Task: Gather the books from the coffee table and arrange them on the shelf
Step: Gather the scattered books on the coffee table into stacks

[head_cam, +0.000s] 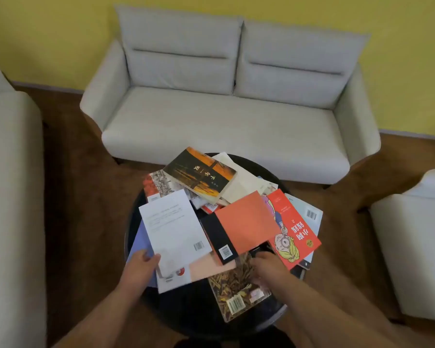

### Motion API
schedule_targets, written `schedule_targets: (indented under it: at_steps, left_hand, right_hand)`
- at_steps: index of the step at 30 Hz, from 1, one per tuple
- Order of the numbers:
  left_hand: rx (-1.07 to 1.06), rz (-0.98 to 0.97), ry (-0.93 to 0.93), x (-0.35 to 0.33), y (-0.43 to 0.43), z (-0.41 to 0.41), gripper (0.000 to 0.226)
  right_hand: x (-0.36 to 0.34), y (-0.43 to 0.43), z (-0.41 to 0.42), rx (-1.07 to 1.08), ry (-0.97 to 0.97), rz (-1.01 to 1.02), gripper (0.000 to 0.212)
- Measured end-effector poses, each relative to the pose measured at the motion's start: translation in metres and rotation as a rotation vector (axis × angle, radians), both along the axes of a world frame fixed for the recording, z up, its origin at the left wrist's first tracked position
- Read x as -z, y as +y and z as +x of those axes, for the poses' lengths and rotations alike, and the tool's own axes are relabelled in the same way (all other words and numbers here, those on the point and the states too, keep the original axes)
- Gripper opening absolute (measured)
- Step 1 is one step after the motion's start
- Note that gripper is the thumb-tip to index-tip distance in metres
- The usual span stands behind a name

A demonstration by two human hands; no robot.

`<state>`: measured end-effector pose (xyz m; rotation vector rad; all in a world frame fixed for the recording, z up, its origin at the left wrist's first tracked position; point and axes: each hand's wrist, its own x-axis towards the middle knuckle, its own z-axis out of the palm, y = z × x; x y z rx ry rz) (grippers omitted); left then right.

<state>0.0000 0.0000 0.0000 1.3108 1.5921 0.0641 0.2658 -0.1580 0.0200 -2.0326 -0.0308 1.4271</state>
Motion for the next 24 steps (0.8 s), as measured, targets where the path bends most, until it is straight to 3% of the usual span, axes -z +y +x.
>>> schedule_targets:
  at_steps: [1, 4, 9, 12, 15, 18, 24]
  left_hand:
    - [-0.039, -0.043, -0.049, 0.007, 0.005, 0.003, 0.010]
    - [-0.180, -0.178, -0.142, 0.012, 0.017, 0.014, 0.006]
    - [-0.286, -0.143, -0.183, 0.013, 0.023, 0.030, 0.011]
    - [-0.306, -0.128, -0.187, 0.009, 0.028, 0.035, 0.011]
    - [-0.274, -0.086, -0.135, 0.016, 0.034, 0.030, 0.017]
    - [-0.228, -0.062, -0.086, 0.020, 0.038, 0.023, 0.016]
    - [-0.280, 0.110, -0.117, -0.001, 0.029, 0.031, 0.013]
  right_hand:
    - [0.003, 0.006, 0.003, 0.014, 0.001, 0.004, 0.031]
    - [0.014, 0.019, 0.016, 0.110, 0.100, 0.000, 0.006]
    - [0.025, 0.034, 0.020, 0.372, 0.290, 0.036, 0.018]
    - [0.021, 0.040, 0.020, 0.441, 0.288, 0.046, 0.021]
    - [0.017, 0.043, 0.019, 0.417, 0.236, 0.086, 0.025]
    - [0.003, 0.040, 0.019, 0.369, 0.221, 0.127, 0.012]
    - [-0.026, 0.030, 0.021, 0.251, 0.115, 0.191, 0.022]
